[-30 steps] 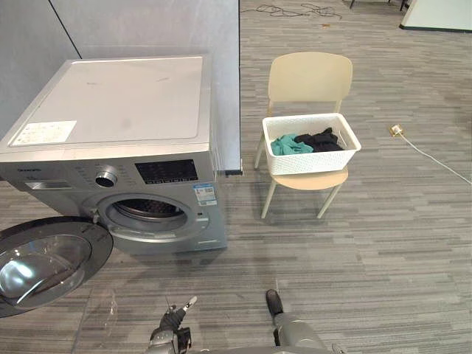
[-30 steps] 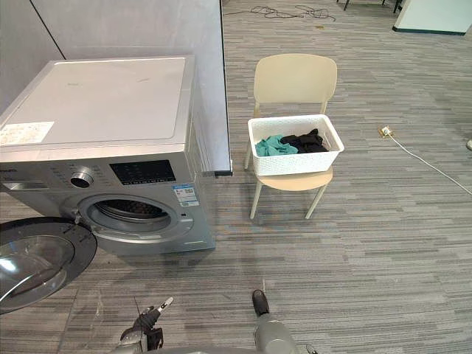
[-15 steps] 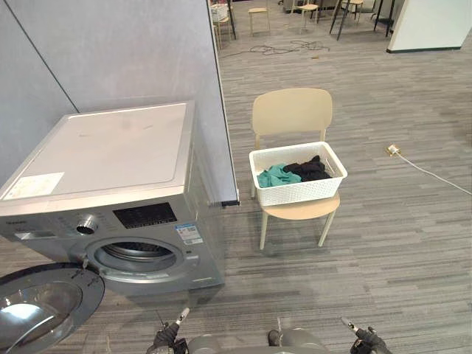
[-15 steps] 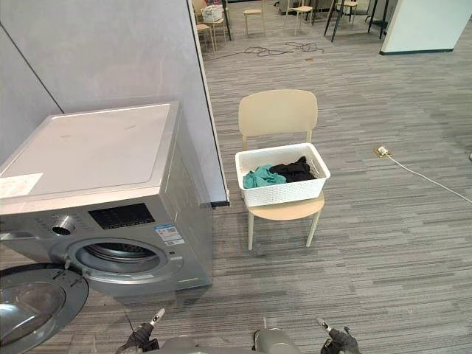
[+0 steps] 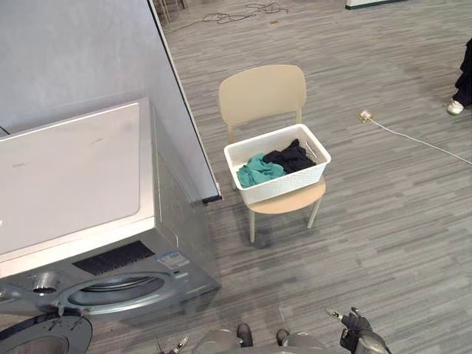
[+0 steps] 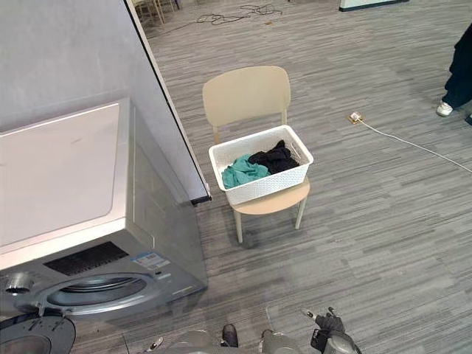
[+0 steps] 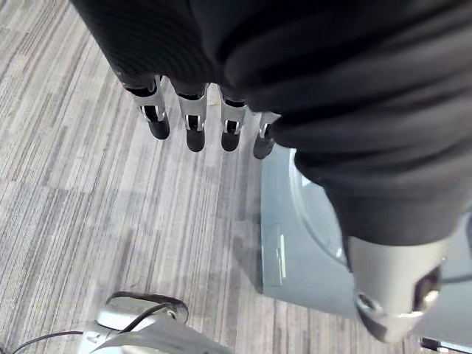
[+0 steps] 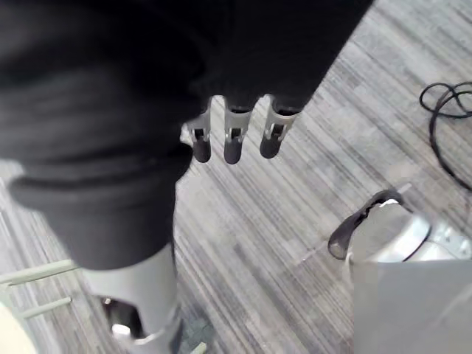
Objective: Pick up the laundry basket with both hands and put the clothes into the washing machine.
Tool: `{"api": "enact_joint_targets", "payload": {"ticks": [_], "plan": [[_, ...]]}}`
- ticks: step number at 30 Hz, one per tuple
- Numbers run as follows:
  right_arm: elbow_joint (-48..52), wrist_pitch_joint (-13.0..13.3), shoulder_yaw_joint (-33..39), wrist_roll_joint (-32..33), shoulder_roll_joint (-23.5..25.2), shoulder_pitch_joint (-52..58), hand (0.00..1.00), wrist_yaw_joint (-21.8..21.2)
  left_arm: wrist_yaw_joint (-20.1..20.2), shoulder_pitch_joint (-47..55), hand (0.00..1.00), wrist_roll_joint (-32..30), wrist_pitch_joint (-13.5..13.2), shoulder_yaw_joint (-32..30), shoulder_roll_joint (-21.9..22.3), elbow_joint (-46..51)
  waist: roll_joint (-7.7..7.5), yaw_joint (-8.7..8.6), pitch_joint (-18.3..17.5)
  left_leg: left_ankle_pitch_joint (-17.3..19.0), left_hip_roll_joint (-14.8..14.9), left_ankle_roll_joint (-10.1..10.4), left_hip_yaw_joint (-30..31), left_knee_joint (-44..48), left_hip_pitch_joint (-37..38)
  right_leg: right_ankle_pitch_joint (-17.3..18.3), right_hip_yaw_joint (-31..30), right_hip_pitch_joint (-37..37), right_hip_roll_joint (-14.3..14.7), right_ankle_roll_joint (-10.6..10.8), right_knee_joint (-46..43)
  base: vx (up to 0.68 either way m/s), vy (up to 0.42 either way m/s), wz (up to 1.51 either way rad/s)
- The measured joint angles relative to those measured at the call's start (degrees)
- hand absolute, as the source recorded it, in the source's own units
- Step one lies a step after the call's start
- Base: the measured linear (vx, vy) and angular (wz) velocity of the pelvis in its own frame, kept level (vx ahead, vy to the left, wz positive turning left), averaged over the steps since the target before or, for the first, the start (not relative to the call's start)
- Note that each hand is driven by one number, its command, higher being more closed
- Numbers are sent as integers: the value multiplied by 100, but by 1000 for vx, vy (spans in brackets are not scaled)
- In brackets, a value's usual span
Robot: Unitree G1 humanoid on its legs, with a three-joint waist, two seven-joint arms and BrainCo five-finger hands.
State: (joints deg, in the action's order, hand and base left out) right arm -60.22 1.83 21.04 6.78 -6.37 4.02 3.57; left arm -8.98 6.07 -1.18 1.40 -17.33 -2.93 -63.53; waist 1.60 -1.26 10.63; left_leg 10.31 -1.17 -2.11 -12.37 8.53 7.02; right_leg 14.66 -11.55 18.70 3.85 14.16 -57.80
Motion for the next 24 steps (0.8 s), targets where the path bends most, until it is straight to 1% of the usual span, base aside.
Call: {"api": "enact_joint_targets", "payload": {"ticks": [1,2,3,4,5,6,7,8,9,10,11,12,13,14,15,16,17,18,19,20,21,22,23,24], "plan": [[-89,-6,210,2,-26,85,0,10,-17,-180,0,28,-3,118,-10,54,-3,-67,10,-7,63,12,136,-31,81,58,299,294,-442,-201,-126,289,-159,50],[-210,-37,463,4,-34,116,0,15,-32,-347,0,71,-13,170,-10,159,-18,-91,44,-5,112,19,220,-47,127,123,330,434,-750,-455,36,352,-253,52],[-338,-79,814,5,-33,174,0,28,-68,-517,0,102,-44,228,29,275,-9,-93,113,-9,175,49,391,-63,216,124,200,440,-1030,-634,661,351,-345,46],[-385,-117,1071,27,-19,325,0,54,-118,-678,0,168,-74,352,81,362,-31,-113,100,39,291,179,483,-58,293,43,4,310,-1269,-637,1617,285,-343,44],[-403,-127,1182,53,0,425,0,59,-110,-750,0,178,-91,414,76,380,-37,-118,96,72,338,241,528,-59,339,-110,-54,187,-1373,-663,2226,292,-392,42],[-436,-197,1409,112,84,614,0,49,-104,-767,0,189,-197,488,43,469,-143,-112,39,178,363,502,625,-61,384,-631,-145,-75,-1635,-690,3399,237,-341,32],[-466,-221,1548,139,145,704,0,43,-104,-761,0,191,-236,541,11,501,-284,-120,-22,286,384,679,689,-63,445,-1083,-141,-180,-1733,-478,3804,306,-421,28],[-631,-239,1880,170,112,687,0,34,-86,-807,0,194,-248,572,164,426,18,-178,29,415,701,913,773,-92,568,-1188,64,-204,-1447,-237,3534,269,-391,12],[-637,-242,2154,177,96,714,0,23,-61,-794,0,192,-250,548,259,422,58,-156,7,284,865,1063,756,-68,585,-894,83,-80,-1283,-346,3220,321,-450,-7],[-636,-250,2278,181,80,689,0,21,-21,-758,0,189,-248,510,262,422,84,-127,-16,116,916,1168,704,-40,690,-703,78,-3,-1195,-453,2907,243,-372,-23],[-636,-266,2355,182,80,651,0,15,11,-679,0,189,-250,347,276,416,47,-107,-19,-19,952,1290,642,17,721,-516,68,35,-1111,-552,2643,227,-407,-22],[-633,-288,2365,183,67,622,0,-1,11,-600,0,202,-244,24,300,304,20,-110,-43,-69,1079,1340,614,363,669,-288,112,7,-997,-682,2390,209,-376,-9],[-634,-295,2391,183,60,598,0,1,11,-553,0,209,-238,-164,317,261,39,-110,-54,-73,1164,1343,616,627,599,-206,177,-54,-966,-742,2326,246,-426,13],[-631,-307,2471,186,54,538,0,1,5,-430,0,233,-219,-495,336,193,38,-126,-70,-206,1356,1305,589,1335,336,-76,331,-214,-869,-860,2279,249,-387,23],[-598,-307,2485,223,44,490,0,4,11,-284,0,288,-164,-711,333,161,12,-89,-67,-510,1561,856,435,2169,3,-17,416,-453,-786,-979,2340,159,-264,23],[-565,-297,2480,226,29,477,0,3,29,-205,0,345,-167,-824,353,157,-6,-83,-62,-722,1682,648,351,2584,-174,-1,441,-591,-785,-1032,2394,178,-230,26],[-518,-268,2469,230,-43,466,0,6,19,-167,0,402,-173,-1042,334,179,-11,-4,-61,-586,1806,528,244,3219,-483,29,588,-827,-798,-1164,2497,138,-153,29],[-518,-233,2458,288,-126,403,0,10,19,-132,0,390,-172,-1031,301,175,-6,50,-58,-451,1790,448,14,3465,-721,19,718,-1061,-821,-1239,2643,142,-170,33],[-515,-218,2464,299,-169,370,0,13,20,-96,0,391,-177,-1032,302,183,-2,49,-60,-449,1720,446,-98,3430,-792,12,793,-1169,-829,-1252,2733,70,-97,41],[-467,-195,2469,359,-204,357,0,15,19,-79,0,390,-177,-1030,297,195,3,44,-59,-446,1556,436,-220,3241,-920,10,944,-1318,-855,-1257,2838,70,-60,54],[-393,-167,2465,398,-178,333,0,13,23,22,0,388,-177,-1028,252,200,-65,96,-118,-440,1358,423,-195,2814,-875,17,1086,-1428,-901,-1260,2969,114,-62,68],[-360,-167,2468,398,-166,296,0,15,23,84,0,388,-174,-1030,240,193,-89,72,-178,-372,1214,560,-130,2267,-736,13,1203,-1420,-965,-1256,3092,97,-41,74],[-361,-167,2471,399,-153,293,0,15,24,79,0,378,-163,-1024,228,166,-76,36,-194,-331,1170,624,-163,1886,-660,-1,1323,-1421,-1003,-1235,3164,109,-17,119],[-344,-165,2483,449,-144,292,0,22,32,62,0,245,-125,-930,232,80,6,-22,-252,-306,1010,664,-189,905,-516,-38,1631,-1304,-1085,-1190,3245,77,10,119]]}}
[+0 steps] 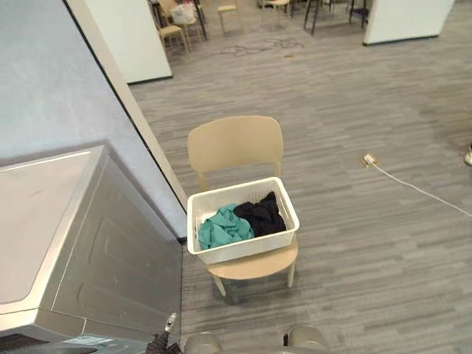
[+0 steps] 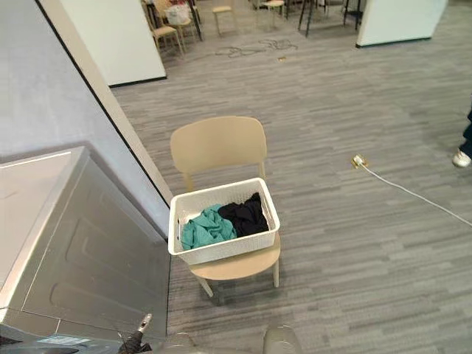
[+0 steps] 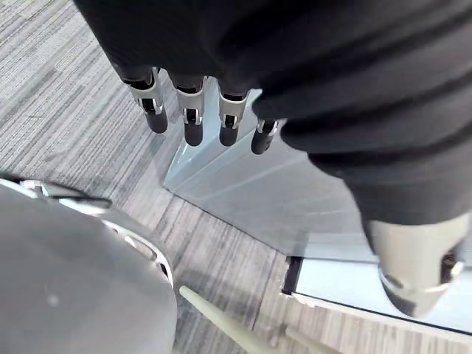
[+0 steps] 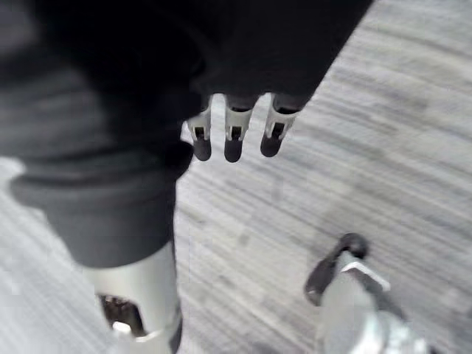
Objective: Pick up the laundry basket with both hands and put the clothes into the washing machine.
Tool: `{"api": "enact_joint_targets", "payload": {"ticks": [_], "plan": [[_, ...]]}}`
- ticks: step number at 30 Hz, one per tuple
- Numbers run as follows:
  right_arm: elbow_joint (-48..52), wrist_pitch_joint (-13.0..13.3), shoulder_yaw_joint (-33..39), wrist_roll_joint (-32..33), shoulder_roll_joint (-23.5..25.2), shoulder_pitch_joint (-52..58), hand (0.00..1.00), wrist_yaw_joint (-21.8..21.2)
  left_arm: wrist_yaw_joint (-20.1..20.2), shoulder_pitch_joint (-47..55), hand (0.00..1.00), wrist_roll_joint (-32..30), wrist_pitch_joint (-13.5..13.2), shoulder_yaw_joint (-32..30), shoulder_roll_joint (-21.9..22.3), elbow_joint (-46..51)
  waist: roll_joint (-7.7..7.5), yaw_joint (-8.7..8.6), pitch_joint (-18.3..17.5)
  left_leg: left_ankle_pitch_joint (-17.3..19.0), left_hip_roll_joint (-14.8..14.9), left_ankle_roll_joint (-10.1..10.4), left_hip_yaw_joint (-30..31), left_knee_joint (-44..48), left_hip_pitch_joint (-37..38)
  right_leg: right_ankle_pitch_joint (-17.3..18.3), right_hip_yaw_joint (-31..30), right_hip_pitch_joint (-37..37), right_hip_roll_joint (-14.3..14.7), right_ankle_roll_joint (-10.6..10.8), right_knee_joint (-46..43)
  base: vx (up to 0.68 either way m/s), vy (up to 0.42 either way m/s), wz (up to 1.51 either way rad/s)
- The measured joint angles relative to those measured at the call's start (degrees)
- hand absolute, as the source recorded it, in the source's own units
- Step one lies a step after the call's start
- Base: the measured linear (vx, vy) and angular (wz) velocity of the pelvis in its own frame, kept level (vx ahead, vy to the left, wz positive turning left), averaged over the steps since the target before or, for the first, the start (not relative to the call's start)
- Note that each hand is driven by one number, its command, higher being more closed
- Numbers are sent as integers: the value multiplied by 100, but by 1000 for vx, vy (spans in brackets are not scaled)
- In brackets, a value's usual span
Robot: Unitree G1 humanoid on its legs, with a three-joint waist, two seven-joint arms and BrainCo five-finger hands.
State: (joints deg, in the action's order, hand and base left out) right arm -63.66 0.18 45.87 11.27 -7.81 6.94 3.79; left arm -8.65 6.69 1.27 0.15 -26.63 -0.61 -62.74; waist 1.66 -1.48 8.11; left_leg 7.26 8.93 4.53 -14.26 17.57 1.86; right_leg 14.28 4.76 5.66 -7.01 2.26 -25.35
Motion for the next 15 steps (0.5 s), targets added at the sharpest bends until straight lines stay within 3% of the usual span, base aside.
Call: {"api": "enact_joint_targets", "payload": {"ticks": [3,6,10,13,15], "plan": [[22,-20,-40,118,141,-54,0,-7,4,-37,0,-197,83,12,17,-71,109,78,-35,-36,-147,63,158,-843,111,-11,99,215,-8,16,-83,62,66,72],[18,49,-441,219,372,-82,0,-8,-11,16,0,-207,81,241,-58,-95,19,193,-4,-60,-260,97,159,-1044,298,-58,-218,61,-1,71,48,4,88,-3],[17,89,-833,266,573,-59,0,-28,-9,-176,0,-194,49,653,-167,-85,-48,198,-62,-45,-397,70,168,-1189,307,-184,-334,24,-81,230,364,-27,88,-9],[410,51,-1101,424,536,10,0,-7,-13,-380,0,-185,50,899,-217,-57,-177,160,-21,138,-574,-150,162,-1205,286,-248,-555,263,-233,442,11,-28,113,-18],[1427,48,-1678,611,545,-42,0,37,-19,-467,0,-167,53,1152,-359,41,-398,-92,115,134,-618,-173,47,-1160,285,-643,-1051,990,-143,611,-1164,-44,84,-26]]}}
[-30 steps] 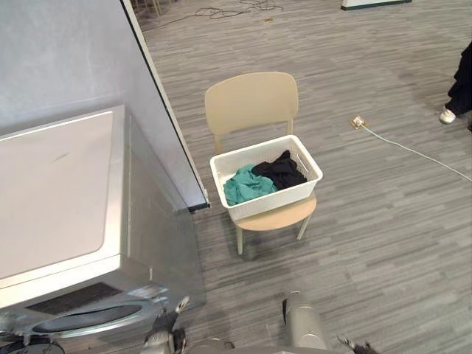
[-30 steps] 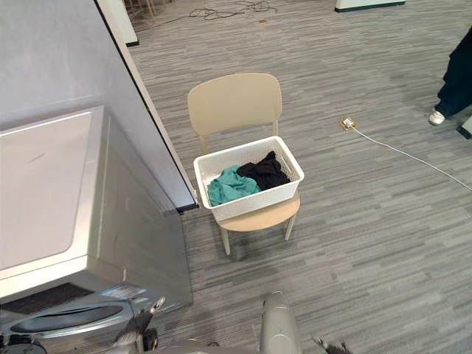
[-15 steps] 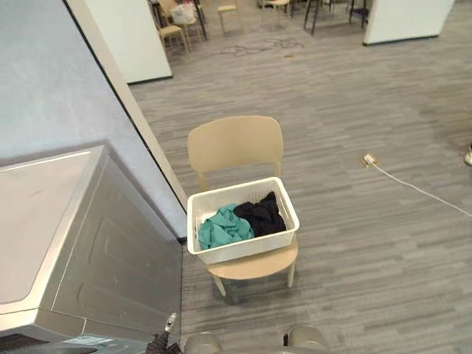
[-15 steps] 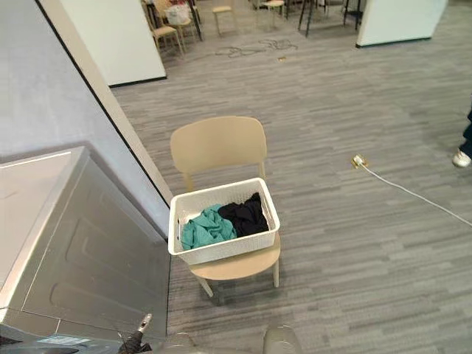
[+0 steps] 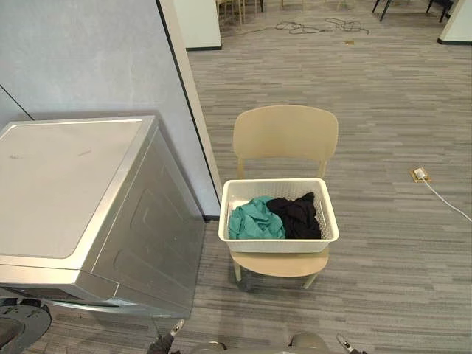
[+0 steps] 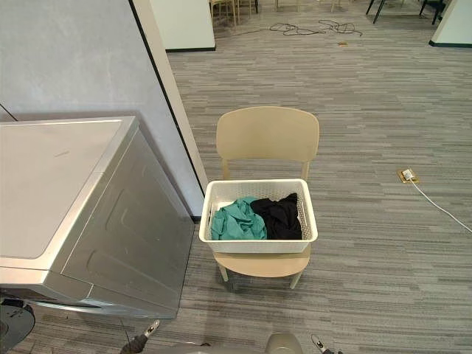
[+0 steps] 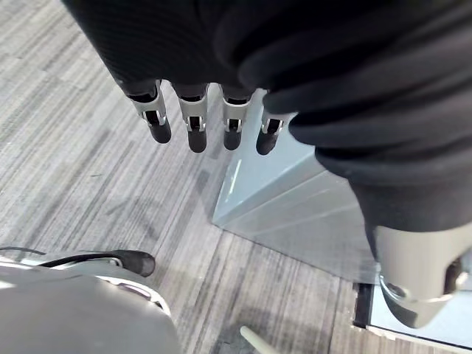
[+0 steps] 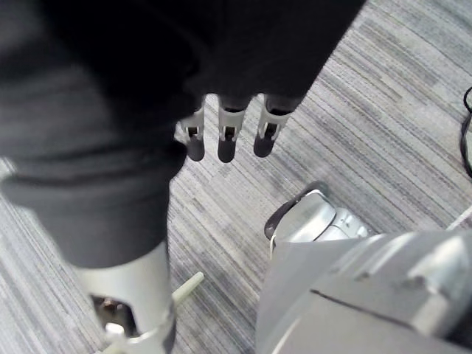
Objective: Pick up the laundry basket with both hands and put the clothes into the washing machine.
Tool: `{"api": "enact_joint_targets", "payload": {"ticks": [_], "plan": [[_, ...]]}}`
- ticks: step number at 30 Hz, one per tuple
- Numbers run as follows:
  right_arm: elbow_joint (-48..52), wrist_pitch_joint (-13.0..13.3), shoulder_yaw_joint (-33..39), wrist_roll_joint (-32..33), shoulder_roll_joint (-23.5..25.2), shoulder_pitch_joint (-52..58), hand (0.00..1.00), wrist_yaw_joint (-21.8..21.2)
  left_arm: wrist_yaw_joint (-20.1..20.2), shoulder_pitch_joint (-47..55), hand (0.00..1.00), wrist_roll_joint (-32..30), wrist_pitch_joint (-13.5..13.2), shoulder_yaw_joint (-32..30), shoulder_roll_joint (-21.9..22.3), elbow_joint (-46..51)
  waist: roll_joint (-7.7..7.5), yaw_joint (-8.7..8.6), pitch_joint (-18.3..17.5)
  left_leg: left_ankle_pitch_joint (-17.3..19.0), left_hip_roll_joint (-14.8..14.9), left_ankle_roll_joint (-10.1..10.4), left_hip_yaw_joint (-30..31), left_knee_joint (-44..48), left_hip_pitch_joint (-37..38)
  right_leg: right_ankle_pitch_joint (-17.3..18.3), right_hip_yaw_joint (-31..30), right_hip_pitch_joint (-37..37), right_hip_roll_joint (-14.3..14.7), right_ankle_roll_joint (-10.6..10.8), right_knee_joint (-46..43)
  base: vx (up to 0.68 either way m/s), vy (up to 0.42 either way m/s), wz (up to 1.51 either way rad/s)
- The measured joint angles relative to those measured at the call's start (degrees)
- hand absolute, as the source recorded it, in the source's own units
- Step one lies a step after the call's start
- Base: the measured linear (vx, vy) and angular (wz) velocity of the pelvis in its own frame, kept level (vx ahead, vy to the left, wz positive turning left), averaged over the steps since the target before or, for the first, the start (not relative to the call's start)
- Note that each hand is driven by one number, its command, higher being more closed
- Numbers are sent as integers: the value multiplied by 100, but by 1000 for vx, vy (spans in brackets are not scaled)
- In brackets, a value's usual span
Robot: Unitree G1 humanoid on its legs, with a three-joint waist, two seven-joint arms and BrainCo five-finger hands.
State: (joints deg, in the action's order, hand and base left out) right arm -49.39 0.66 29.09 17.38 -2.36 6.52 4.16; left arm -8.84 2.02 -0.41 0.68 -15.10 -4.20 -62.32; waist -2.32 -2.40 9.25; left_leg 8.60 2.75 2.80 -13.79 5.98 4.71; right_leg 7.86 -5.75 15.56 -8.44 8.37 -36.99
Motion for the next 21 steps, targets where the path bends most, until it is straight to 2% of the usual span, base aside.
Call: {"api": "enact_joint_targets", "payload": {"ticks": [2,3,4,6,7,10,12,16,19,21], "plan": [[1012,35,-200,22,-11,7,0,145,-2,-151,0,-2,5,-5,9,4,-51,-48,24,-10,42,-18,-83,3,-16,-292,-75,190,95,30,-130,3,84,-26],[1680,71,-203,18,-13,9,0,257,-11,-296,0,-2,5,-14,66,51,-175,-81,59,-20,37,-26,-93,13,-18,-308,-101,179,103,16,30,35,77,-18],[2014,96,-202,17,-13,9,0,323,-16,-340,0,-2,5,-23,99,111,-227,-84,70,-34,37,-35,-93,19,-63,-308,-124,179,109,16,148,39,58,-6],[3304,234,-47,-102,-19,24,0,545,-44,-441,0,2,-1,-46,176,251,-386,-188,31,-52,18,-55,6,103,-368,-308,-221,45,141,15,849,36,53,3],[3558,287,48,-157,-20,22,0,602,-55,-466,0,1,-1,-49,186,251,-396,-189,23,-55,20,-57,62,119,-435,-307,-223,-73,134,14,1094,46,37,11],[4542,561,460,-254,-56,-22,0,831,-138,-431,0,-46,2,-112,171,248,-382,-161,18,-57,16,-61,438,257,-574,-312,-152,-700,2,7,2263,69,-35,26],[4863,563,329,-370,-109,-54,0,825,-147,-339,0,-82,2,-140,141,243,-355,-136,16,-57,14,-60,578,258,-543,-312,-38,-885,4,6,2448,54,-44,27],[5306,570,-360,-714,-723,-193,0,422,-122,-206,0,-87,4,-138,187,207,-201,7,18,-78,38,-27,769,238,-646,-310,114,-914,15,3,2513,-6,-35,26],[5252,576,-1176,-922,-1238,-709,0,84,-118,-193,0,-257,0,-126,186,208,-155,44,32,-217,18,14,1046,188,-812,-309,348,-904,-21,0,2530,-69,-38,49],[4841,588,-1984,-1141,-1732,-1387,0,-91,-113,-199,0,-258,-4,-46,185,221,-135,157,47,-374,8,46,1205,93,-992,-331,438,-781,-23,-74,2546,-116,-49,37]]}}
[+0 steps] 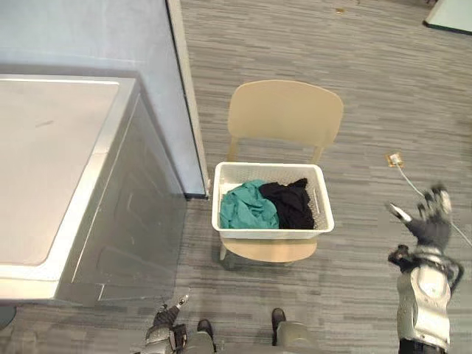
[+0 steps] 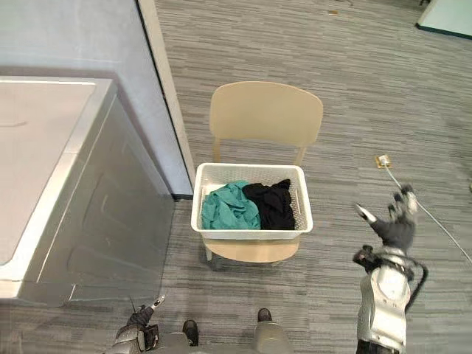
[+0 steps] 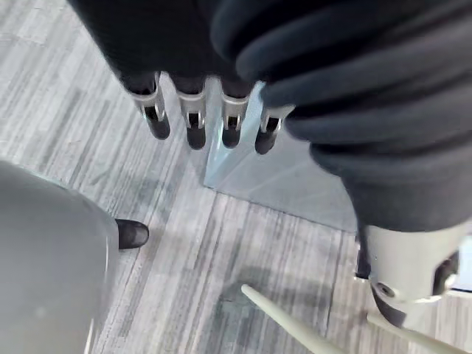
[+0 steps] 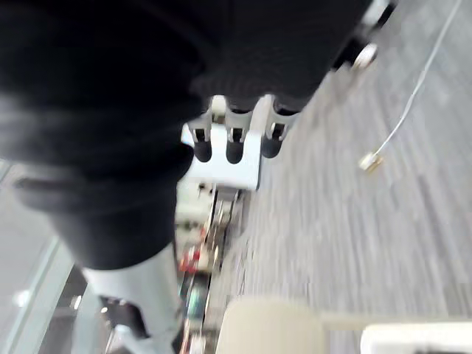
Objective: Pick up the laundry basket with both hands and put the clothes into the washing machine.
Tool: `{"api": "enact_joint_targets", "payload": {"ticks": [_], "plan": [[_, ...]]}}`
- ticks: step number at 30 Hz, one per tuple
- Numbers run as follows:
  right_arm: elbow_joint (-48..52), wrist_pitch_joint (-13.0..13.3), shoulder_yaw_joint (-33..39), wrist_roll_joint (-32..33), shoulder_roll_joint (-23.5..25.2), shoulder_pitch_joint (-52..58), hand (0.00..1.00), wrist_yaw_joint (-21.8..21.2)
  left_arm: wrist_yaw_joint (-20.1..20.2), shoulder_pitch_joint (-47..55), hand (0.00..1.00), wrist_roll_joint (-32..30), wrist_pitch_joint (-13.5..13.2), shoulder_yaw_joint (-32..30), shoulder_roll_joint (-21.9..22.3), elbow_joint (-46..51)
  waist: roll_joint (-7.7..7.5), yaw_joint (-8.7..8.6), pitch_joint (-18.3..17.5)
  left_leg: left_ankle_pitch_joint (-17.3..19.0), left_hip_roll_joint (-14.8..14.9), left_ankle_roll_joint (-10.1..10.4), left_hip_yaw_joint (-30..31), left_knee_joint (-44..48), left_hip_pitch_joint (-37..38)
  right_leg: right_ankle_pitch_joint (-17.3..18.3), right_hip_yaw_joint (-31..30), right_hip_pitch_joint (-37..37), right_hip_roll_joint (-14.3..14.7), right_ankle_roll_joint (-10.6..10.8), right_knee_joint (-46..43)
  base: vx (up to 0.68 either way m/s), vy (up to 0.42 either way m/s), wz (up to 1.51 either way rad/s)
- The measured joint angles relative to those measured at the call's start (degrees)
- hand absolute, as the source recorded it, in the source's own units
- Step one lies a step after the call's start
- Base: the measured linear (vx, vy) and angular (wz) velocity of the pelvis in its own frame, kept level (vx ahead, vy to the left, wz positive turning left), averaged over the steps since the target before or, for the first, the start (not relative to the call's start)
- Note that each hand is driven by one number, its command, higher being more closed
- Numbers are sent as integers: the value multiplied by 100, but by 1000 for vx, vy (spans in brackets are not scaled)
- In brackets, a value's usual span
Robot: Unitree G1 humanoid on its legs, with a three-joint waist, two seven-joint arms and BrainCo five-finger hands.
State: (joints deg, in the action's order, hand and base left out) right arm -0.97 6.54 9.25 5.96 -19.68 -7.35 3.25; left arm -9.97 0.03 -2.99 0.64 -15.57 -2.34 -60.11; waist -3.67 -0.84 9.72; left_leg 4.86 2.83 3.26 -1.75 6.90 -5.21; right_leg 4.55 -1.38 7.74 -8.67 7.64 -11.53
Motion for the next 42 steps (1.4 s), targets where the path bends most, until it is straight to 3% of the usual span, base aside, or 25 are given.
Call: {"api": "enact_joint_targets", "payload": {"ticks": [6,12,19,24,28,31,35,37,42], "plan": [[-1021,-22,-1878,-443,-1038,-1854,0,-347,-5,-139,0,21,-127,497,-58,241,181,215,528,-581,12,98,362,-464,-314,-52,257,261,31,-163,52,-158,-60,36],[-1498,-26,-2829,-442,-1511,-2670,0,-627,-14,-364,0,162,-181,806,-139,349,216,317,965,-924,43,141,520,-746,-534,-75,309,643,75,-228,-159,-134,-41,12],[-2825,-79,-2958,-678,-1975,-3429,0,-633,-47,-547,0,357,-263,1055,-233,553,332,326,1495,-1097,42,176,777,-725,-862,-118,481,875,80,-284,-251,-47,-8,16],[-3552,-97,-2778,-710,-2040,-3787,0,-285,-168,-629,0,475,-348,1150,-245,549,460,337,1586,-1097,42,176,884,-594,-1169,-126,540,1101,90,-296,-317,-12,-11,9],[-3831,-102,-2684,-702,-2132,-3985,0,-83,-277,-754,0,583,-360,1150,-249,520,488,363,1638,-1106,33,190,982,-470,-1476,-123,607,1352,94,-301,-425,-22,-13,13],[-4092,-177,-2682,-702,-2145,-4112,0,-33,-296,-879,0,590,-363,1168,-239,502,502,495,1661,-1144,39,229,1097,-431,-1661,-97,622,1553,107,-336,-551,-39,-31,11],[-4211,-201,-2683,-652,-2138,-4163,0,85,-425,-938,0,694,-376,1278,-248,506,541,517,1688,-1259,42,280,1324,-465,-1833,-6,765,1680,117,-454,-710,-28,-25,29],[-4220,-201,-2690,-648,-2129,-4197,0,176,-500,-1024,0,699,-375,1285,-247,503,541,618,1691,-1322,54,321,1395,-499,-1949,27,789,1815,129,-443,-794,-51,-40,12],[-4255,-207,-2712,-593,-1951,-4241,0,233,-549,-1108,0,758,-377,1286,-257,518,532,644,1700,-1565,111,421,1723,-718,-2237,141,1084,2144,135,-478,-1063,-49,-80,28]]}}
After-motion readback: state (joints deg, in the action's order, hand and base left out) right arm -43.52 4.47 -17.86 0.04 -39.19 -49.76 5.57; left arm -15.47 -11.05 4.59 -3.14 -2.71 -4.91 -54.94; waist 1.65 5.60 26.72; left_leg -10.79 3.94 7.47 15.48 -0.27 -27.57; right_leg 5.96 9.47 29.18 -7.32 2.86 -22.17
